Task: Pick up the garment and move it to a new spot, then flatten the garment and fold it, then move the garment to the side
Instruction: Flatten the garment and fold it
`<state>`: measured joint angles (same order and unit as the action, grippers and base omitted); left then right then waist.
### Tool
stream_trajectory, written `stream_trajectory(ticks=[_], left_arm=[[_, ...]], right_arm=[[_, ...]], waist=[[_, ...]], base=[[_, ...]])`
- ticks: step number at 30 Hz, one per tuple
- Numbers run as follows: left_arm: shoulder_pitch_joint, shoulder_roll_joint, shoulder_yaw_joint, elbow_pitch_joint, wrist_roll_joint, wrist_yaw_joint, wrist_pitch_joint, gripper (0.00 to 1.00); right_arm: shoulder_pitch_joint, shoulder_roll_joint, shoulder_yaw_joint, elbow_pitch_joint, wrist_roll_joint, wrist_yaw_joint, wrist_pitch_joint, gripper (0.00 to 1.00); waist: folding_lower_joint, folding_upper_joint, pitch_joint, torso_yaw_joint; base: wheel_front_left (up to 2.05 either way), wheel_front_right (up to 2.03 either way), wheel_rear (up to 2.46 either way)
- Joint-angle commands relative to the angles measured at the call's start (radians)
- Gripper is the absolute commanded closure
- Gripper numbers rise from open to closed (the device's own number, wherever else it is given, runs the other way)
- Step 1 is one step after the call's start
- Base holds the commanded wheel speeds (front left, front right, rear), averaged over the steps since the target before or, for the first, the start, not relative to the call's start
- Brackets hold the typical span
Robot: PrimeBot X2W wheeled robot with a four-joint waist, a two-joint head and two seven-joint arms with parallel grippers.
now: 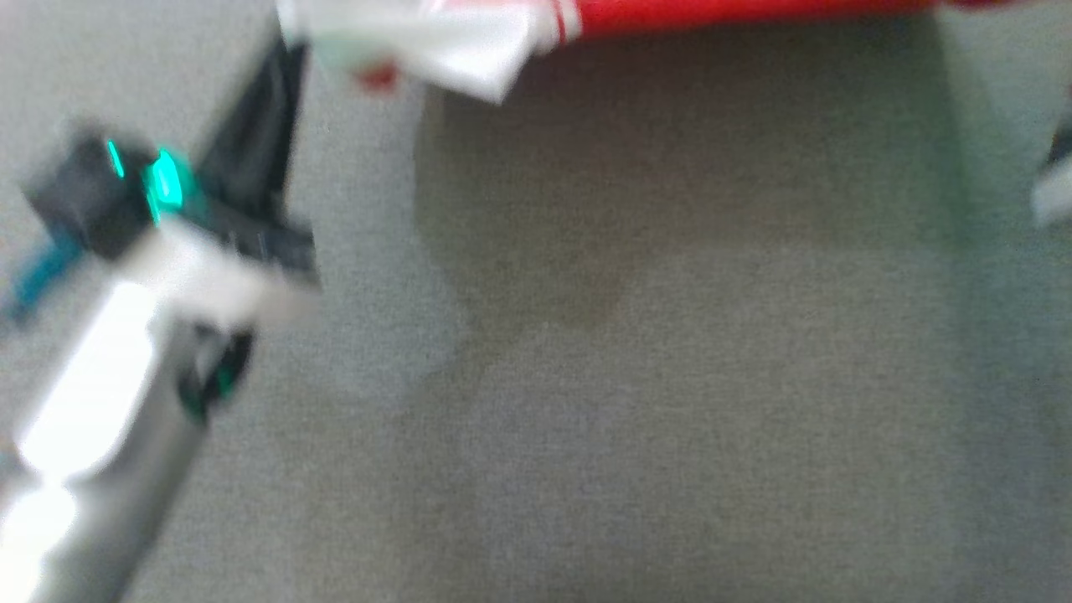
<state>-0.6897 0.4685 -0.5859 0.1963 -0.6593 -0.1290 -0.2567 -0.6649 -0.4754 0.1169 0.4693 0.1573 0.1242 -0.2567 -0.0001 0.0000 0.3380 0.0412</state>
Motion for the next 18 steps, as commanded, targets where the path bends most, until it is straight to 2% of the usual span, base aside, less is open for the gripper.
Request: stream_trajectory(ticks=[1,6,11,14,18], left_arm=[[0.063,0.058,0.057,-0.057,0.007,0.014,-0.005,1.00],[0.297,0.077,0.061,-0.153,-0.007,0.052,-0.005,1.00],[0.530,0.113,0.044,-0.276,-0.029,0.131,0.006,1.00],[0.636,0.122,0.027,-0.342,-0.053,0.169,0.027,1.00],[0.722,0.131,0.013,-0.384,-0.081,0.191,0.041,1.00]], right_arm=[[0.078,-0.003,-0.018,-0.056,0.004,0.007,-0.005,1.00],[0.275,0.035,-0.059,-0.119,-0.006,0.007,-0.005,1.00],[0.486,0.071,-0.113,-0.177,-0.008,0.007,-0.005,1.00],[0.594,0.087,-0.150,-0.219,-0.001,0.007,0.001,1.00],[0.690,0.111,-0.174,-0.281,0.011,0.007,0.029,1.00]], waist=[[0.0001,0.0000,-0.044,-0.013],[0.0001,0.0000,-0.102,-0.036],[0.0001,0.0000,-0.154,-0.049],[0.0001,0.0000,-0.173,-0.048],[0.0001,0.0000,-0.184,-0.054]], base=[[0.00,0.00,0.00],[0.00,0.00,0.00],[0.00,0.00,0.00],[0.00,0.00,0.00],[0.00,0.00,0.00]])
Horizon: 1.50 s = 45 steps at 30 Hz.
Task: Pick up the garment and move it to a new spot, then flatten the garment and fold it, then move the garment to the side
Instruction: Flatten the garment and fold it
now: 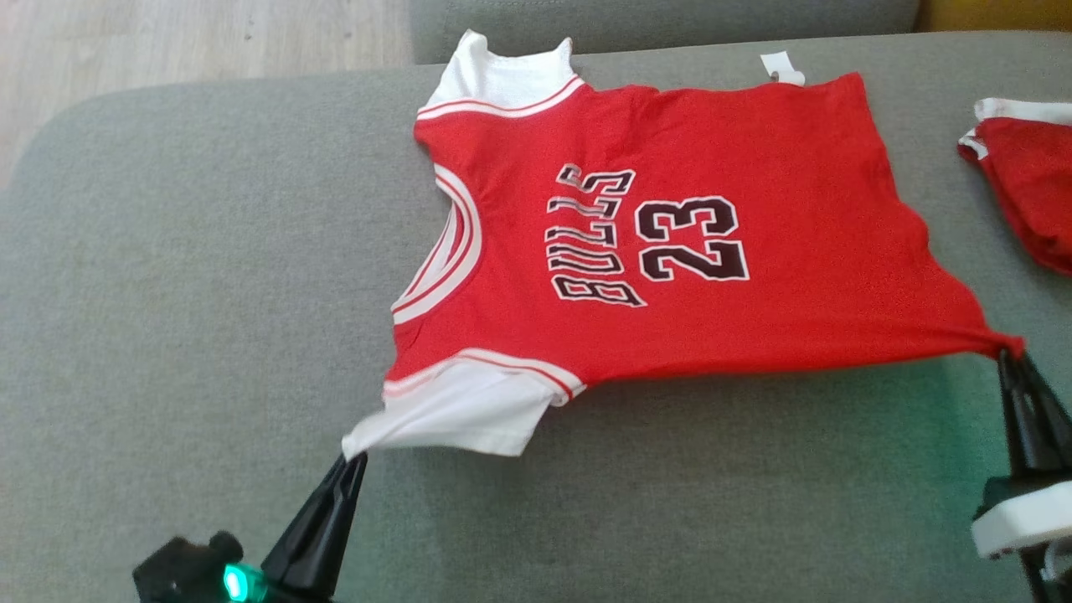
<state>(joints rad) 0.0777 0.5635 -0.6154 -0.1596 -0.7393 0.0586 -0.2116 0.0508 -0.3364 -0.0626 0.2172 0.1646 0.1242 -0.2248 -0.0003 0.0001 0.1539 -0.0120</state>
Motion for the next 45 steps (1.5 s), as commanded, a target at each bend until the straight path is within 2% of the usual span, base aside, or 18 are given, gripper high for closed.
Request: stream_trajectory(ticks=[1,6,13,22,28,32,33,34,35,39,45], left_arm=[[-0.040,0.036,0.039,-0.029,-0.002,0.006,-0.001,1.00],[-0.080,-0.011,0.042,0.008,-0.036,-0.006,0.000,1.00],[-0.255,-0.072,0.049,0.145,-0.047,-0.069,0.001,1.00],[-0.557,-0.095,0.050,0.321,0.001,-0.147,0.013,1.00],[-0.727,-0.107,0.028,0.415,0.015,-0.174,0.034,1.00],[-0.785,-0.117,0.011,0.467,0.010,-0.181,0.040,1.00],[-0.799,-0.121,0.005,0.486,0.009,-0.183,0.039,0.79],[-0.810,-0.125,-0.001,0.505,0.007,-0.184,0.037,0.37],[-0.818,-0.130,-0.006,0.522,0.005,-0.185,0.034,0.00],[-0.816,-0.138,-0.016,0.565,0.025,-0.181,-0.007,0.00],[-0.697,-0.147,-0.023,0.567,0.106,-0.088,-0.044,0.00]], right_arm=[[-0.014,-0.020,0.004,-0.041,0.006,0.007,0.005,1.00],[-0.024,0.002,0.010,-0.040,0.021,0.007,0.037,1.00],[-0.146,0.003,0.056,0.046,0.070,0.007,0.056,1.00],[-0.356,-0.018,0.120,0.175,0.103,0.007,0.044,1.00],[-0.486,-0.028,0.169,0.267,0.112,0.007,0.025,1.00],[-0.539,-0.027,0.196,0.316,0.118,0.007,0.014,1.00],[-0.553,-0.025,0.204,0.332,0.122,0.007,0.011,0.90],[-0.565,-0.022,0.210,0.347,0.127,0.007,0.008,0.53],[-0.575,-0.018,0.214,0.361,0.136,0.007,0.004,0.00],[-0.595,-0.014,0.225,0.390,0.137,0.007,-0.020,0.00],[-0.553,0.000,0.203,0.377,0.127,0.007,-0.035,0.00]], waist=[[0.0003,-0.0001,-0.001,-0.004],[0.0003,-0.0001,0.007,-0.016],[0.0003,-0.0001,0.064,-0.032],[0.0003,-0.0001,0.143,-0.043],[0.0003,-0.0001,0.194,-0.051],[0.0003,-0.0001,0.215,-0.054],[0.0003,-0.0001,0.220,-0.055],[0.0003,-0.0001,0.223,-0.056],[0.0003,-0.0001,0.226,-0.056],[0.0003,-0.0001,0.225,-0.057],[0.0003,-0.0001,0.192,-0.052]], base=[[0.00,0.00,0.00],[0.00,0.00,0.00],[0.00,0.00,0.00],[0.00,0.00,0.00],[0.00,0.00,0.00],[0.00,0.00,0.00],[0.00,0.00,0.00],[0.00,0.00,0.00],[0.00,0.00,0.00],[0.00,0.00,0.00],[0.00,0.00,0.00]])
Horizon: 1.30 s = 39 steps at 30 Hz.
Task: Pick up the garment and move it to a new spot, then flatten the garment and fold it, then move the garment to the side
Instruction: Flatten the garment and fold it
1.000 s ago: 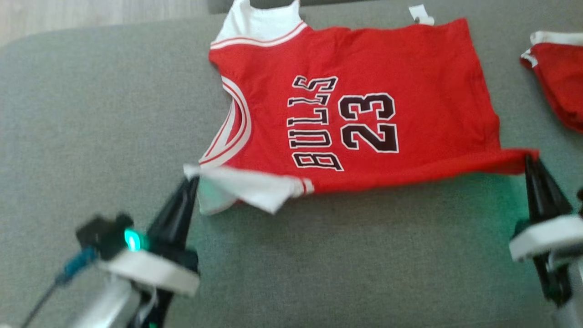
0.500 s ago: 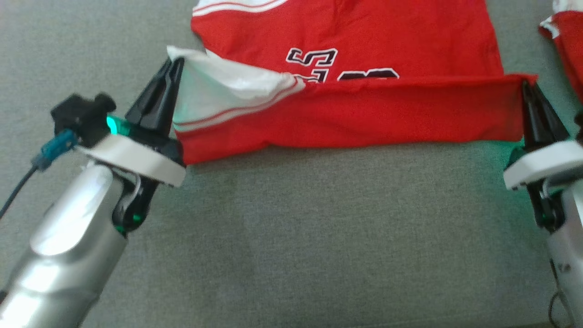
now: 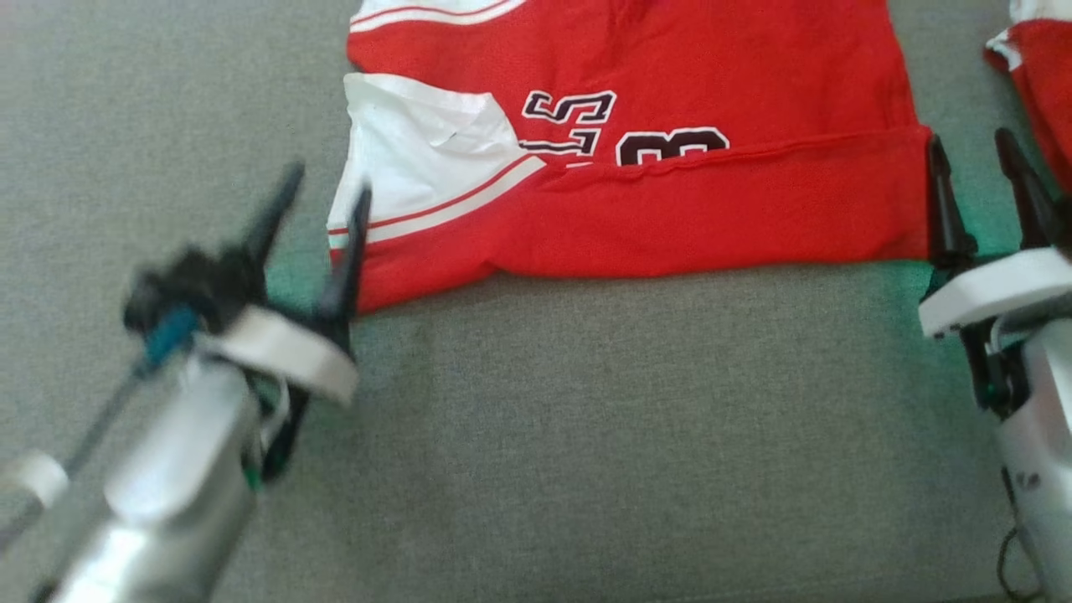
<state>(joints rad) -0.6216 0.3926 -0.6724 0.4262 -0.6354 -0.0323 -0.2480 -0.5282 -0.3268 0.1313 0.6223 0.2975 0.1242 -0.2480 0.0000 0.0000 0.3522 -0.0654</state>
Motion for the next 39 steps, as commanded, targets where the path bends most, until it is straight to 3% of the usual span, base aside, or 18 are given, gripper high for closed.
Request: stream_trajectory(ticks=[1,5,14,15,17,21,32,33,34,35,39], left_arm=[[0.029,0.018,0.034,-0.017,0.002,0.014,-0.008,0.00],[0.102,0.004,0.034,0.015,-0.016,0.049,-0.003,0.00],[0.133,0.014,-0.022,0.113,-0.012,0.065,0.116,0.00],[0.133,0.015,-0.029,0.119,-0.011,0.061,0.126,0.37],[0.131,0.017,-0.043,0.122,-0.002,0.051,0.129,1.00],[0.133,0.018,-0.056,0.111,0.002,0.033,0.117,1.00],[0.116,0.038,-0.055,0.057,0.019,0.036,0.072,1.00],[0.117,0.036,-0.052,0.052,0.010,0.031,0.074,1.00],[0.119,0.034,-0.050,0.047,0.002,0.028,0.077,1.00],[0.122,0.033,-0.050,0.043,-0.003,0.026,0.080,1.00],[0.133,0.032,-0.058,0.031,-0.011,0.023,0.089,1.00]], right_arm=[[0.036,-0.004,0.005,-0.035,-0.007,0.007,-0.013,0.00],[0.072,0.008,-0.012,-0.069,-0.008,0.007,-0.013,0.00],[0.103,0.018,-0.018,-0.104,-0.008,0.007,-0.014,0.00],[0.105,0.018,-0.017,-0.103,-0.009,0.007,-0.014,0.00],[0.108,0.020,-0.011,-0.096,-0.006,0.007,-0.014,0.00],[0.110,0.021,0.013,-0.047,0.025,0.007,-0.011,0.00],[0.050,-0.001,0.030,0.142,0.107,0.007,0.093,0.00],[0.043,-0.002,0.037,0.158,0.112,0.007,0.109,0.18],[0.037,-0.001,0.045,0.170,0.119,0.007,0.124,0.61],[0.033,0.001,0.053,0.177,0.130,0.007,0.136,0.97],[0.027,-0.019,0.085,0.190,0.163,0.007,0.158,1.00]], waist=[[0.0000,0.0000,-0.012,0.001],[0.0000,0.0000,-0.027,-0.002],[0.0000,0.0000,-0.027,-0.021],[0.0000,0.0000,-0.027,-0.021],[0.0000,0.0000,-0.027,-0.021],[0.0000,0.0000,-0.033,-0.015],[0.0000,0.0000,-0.052,0.020],[0.0000,0.0000,-0.055,0.022],[0.0000,0.0000,-0.059,0.025],[0.0000,0.0000,-0.063,0.027],[0.0000,0.0000,-0.085,0.038]], base=[[0.00,0.00,0.00],[0.00,0.00,0.00],[0.00,0.00,0.00],[0.00,0.00,0.00],[0.00,0.00,0.00],[0.00,0.00,0.00],[0.00,0.00,0.00],[0.00,0.00,0.00],[0.00,0.00,0.00],[0.00,0.00,0.00],[0.00,0.00,0.00]])
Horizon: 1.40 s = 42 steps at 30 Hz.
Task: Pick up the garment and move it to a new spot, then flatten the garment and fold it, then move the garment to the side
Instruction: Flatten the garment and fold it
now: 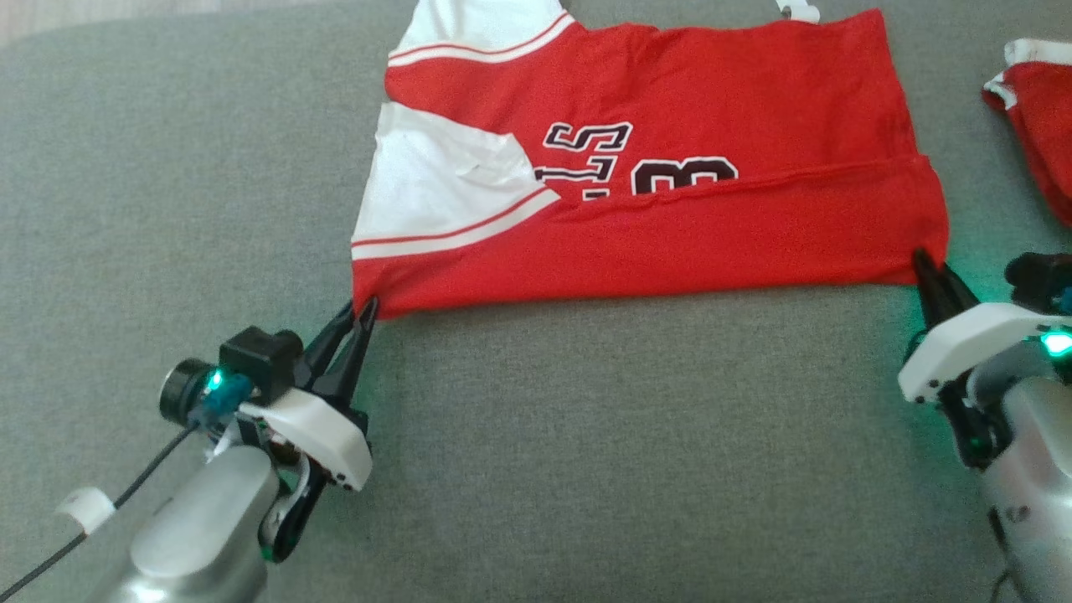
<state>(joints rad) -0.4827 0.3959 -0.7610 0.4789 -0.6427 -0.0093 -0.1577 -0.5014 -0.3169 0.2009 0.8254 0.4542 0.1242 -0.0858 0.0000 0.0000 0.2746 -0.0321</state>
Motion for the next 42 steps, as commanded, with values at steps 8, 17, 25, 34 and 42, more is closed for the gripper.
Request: stream_trajectory(ticks=[8,17,25,34,42], left_arm=[[0.073,0.032,0.009,-0.083,-0.014,0.023,0.005,1.00],[0.277,0.046,-0.021,-0.243,-0.037,0.107,0.004,1.00],[0.372,0.089,-0.037,-0.384,-0.059,0.147,0.050,1.00],[0.282,0.147,-0.004,-0.462,-0.024,0.162,0.083,0.00],[-0.087,0.257,0.063,-0.465,0.011,0.023,0.240,0.00]], right_arm=[[0.076,-0.120,0.119,-0.070,0.086,0.007,-0.010,1.00],[0.269,-0.280,0.205,-0.169,0.232,0.007,-0.025,1.00],[0.384,-0.343,0.211,-0.248,0.285,0.007,-0.044,0.82],[0.377,-0.322,0.155,-0.324,0.222,0.007,-0.078,0.00],[0.332,-0.292,0.094,-0.424,0.131,0.007,-0.052,0.00]], waist=[[0.0000,0.0000,-0.074,0.025],[0.0000,0.0000,-0.126,0.055],[0.0000,0.0000,-0.114,0.055],[0.0000,0.0000,-0.087,0.022],[0.0000,0.0000,0.004,-0.026]], base=[[0.00,0.00,0.00],[0.00,0.00,0.00],[0.00,0.00,0.00],[0.00,0.00,0.00],[0.00,0.00,0.00]])
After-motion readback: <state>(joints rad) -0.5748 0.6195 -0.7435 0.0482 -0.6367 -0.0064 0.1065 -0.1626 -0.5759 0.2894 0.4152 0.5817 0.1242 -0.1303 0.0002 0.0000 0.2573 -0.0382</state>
